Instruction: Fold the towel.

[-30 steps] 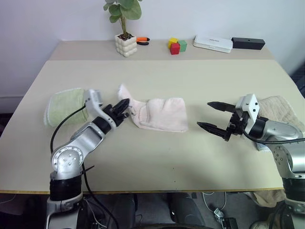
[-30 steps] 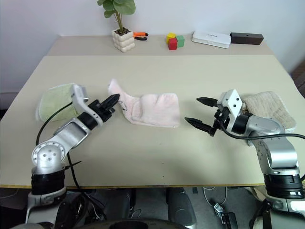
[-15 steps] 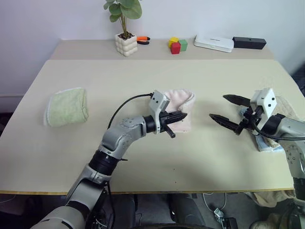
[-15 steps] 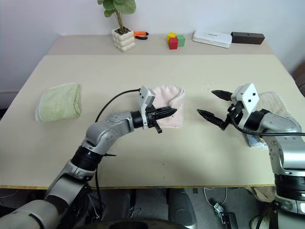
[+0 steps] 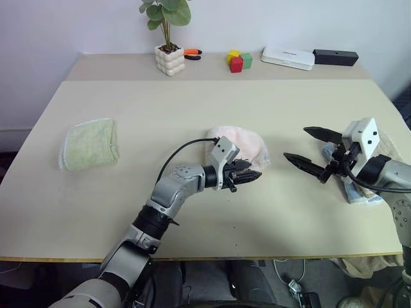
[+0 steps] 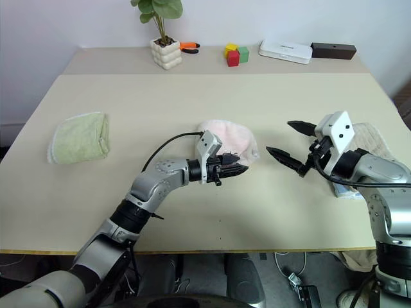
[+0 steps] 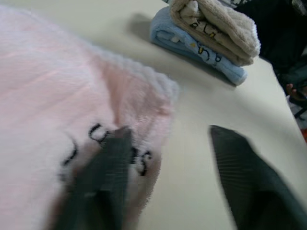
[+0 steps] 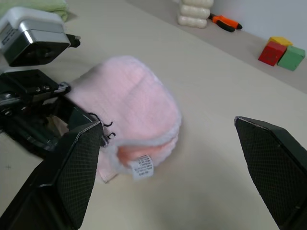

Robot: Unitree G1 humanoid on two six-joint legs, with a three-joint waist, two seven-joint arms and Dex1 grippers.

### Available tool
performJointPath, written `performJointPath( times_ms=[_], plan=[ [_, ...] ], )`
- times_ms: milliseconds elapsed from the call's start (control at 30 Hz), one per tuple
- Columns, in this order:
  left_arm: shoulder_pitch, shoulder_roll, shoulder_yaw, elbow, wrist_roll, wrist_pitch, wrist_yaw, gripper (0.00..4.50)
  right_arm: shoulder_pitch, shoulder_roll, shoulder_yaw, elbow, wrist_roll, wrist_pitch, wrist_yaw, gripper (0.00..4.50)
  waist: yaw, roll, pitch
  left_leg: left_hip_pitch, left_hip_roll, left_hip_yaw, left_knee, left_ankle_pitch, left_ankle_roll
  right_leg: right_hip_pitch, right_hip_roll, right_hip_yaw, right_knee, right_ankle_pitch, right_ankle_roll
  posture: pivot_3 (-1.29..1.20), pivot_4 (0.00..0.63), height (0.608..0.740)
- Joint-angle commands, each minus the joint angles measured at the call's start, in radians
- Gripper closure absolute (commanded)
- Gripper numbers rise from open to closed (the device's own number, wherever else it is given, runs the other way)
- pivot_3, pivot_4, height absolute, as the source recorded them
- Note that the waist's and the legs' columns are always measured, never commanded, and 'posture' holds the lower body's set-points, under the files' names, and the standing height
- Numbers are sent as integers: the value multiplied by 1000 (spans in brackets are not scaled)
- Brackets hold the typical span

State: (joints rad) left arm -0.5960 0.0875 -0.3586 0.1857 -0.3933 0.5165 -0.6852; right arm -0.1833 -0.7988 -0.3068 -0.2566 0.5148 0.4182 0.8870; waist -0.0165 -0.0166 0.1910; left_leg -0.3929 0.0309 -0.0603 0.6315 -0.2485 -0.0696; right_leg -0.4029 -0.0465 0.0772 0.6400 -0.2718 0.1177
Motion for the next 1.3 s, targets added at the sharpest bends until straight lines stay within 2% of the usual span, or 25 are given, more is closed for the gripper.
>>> performJointPath(
  times_ms=[33, 200, 400, 467, 500, 567, 600, 667, 700, 800, 833, 933, 1100, 1300],
  plan=[
    [11, 5, 20, -63, -16, 14, -49, 133, -36, 0, 11, -9, -2, -12, -6, 0, 0, 0, 0, 0, 0, 0, 0, 0, 0, 0, 0, 0, 0, 0, 0, 0, 150, 740],
    [48, 28, 42, -177, -48, 18, -100, 52, -76, 13, 30, 23, -4, -25, -14, 0, 0, 0, 0, 0, 0, 0, 0, 0, 0, 0, 0, 0, 0, 0, 0, 0, 150, 740],
    [67, 66, 132, -278, -128, 66, -126, 52, -129, 60, 40, 54, 11, -19, -55, 0, 0, 0, 0, 0, 0, 0, 0, 0, 0, 0, 0, 0, 1, 0, 0, 0, 150, 740],
    [49, 66, 194, -279, -177, 123, -96, 52, -157, 100, 35, 65, 14, -14, -109, 0, -1, 0, 0, 0, 0, 0, 0, 0, 0, 0, 0, 0, 1, 0, 0, 0, 150, 740],
    [23, 50, 245, -242, -183, 130, -39, 281, -171, 125, 36, 70, 13, -1, -146, 0, -1, 0, 0, 0, 0, 0, 0, 0, 0, 0, 0, 0, 1, 0, 0, 0, 150, 740],
    [-22, 20, 335, -177, -201, 133, 51, 936, -187, 160, 61, 69, -33, -9, -210, 544, 0, 0, 0, 0, 0, 0, 1, 0, 0, 0, 0, 0, 2, 0, 0, 0, 150, 740],
    [-38, 9, 366, -160, -209, 134, 80, 1543, -192, 177, 77, 60, -57, -20, -236, 1006, 1, 0, 0, 0, 0, 0, 1, 0, 0, 0, 0, 0, 2, 0, 0, 0, 150, 740],
    [-57, -12, 402, -142, -202, 112, 125, 2407, -217, 230, 102, 41, -84, -10, -318, 1845, 0, 0, 0, 0, 0, 0, 1, 0, 0, 0, 0, 0, 2, 0, 0, 0, 150, 740],
    [-62, -21, 409, -136, -190, 96, 144, 2984, -228, 254, 108, 37, -90, 4, -354, 2422, -3, 0, 0, 0, 0, 0, 1, 0, 0, 0, 0, 0, 2, 0, 0, 0, 150, 740],
    [-89, -52, 408, -66, -134, 56, 212, 4500, -284, 402, 166, 47, -204, 43, -593, 4039, -3, 0, 0, 0, 0, 0, 0, 0, 0, -2, 0, 0, 4, 0, 0, 0, 150, 740],
    [-96, -60, 396, -44, -111, 45, 232, 4500, -298, 455, 180, 45, -238, 56, -671, 4466, -2, 0, 0, 0, 0, 0, 0, 0, -1, -2, 0, 0, 5, 0, 0, 0, 150, 740],
    [-109, -104, 390, -7, -76, 13, 286, 4500, -308, 569, 234, 27, -315, 94, -808, 4466, 1, 1, 0, 0, 0, -1, 0, 1, -2, -3, 0, 0, 7, 0, 0, 0, 150, 740],
    [-107, -161, 363, 28, -27, -7, 350, 4500, -287, 694, 336, 31, -424, 107, -932, 4466, 1, 1, 0, -2, 0, 0, 0, 1, -2, -5, -1, 0, 6, 0, 0, 0, 150, 740],
    [-85, -184, 361, 92, 29, -28, 410, 4500, -192, 756, 383, 98, -485, 58, -968, 4466, -2, 1, 0, -2, 0, -1, 0, 1, -2, -5, 0, 0, 6, 0, 0, 0, 150, 740]
  ],
)
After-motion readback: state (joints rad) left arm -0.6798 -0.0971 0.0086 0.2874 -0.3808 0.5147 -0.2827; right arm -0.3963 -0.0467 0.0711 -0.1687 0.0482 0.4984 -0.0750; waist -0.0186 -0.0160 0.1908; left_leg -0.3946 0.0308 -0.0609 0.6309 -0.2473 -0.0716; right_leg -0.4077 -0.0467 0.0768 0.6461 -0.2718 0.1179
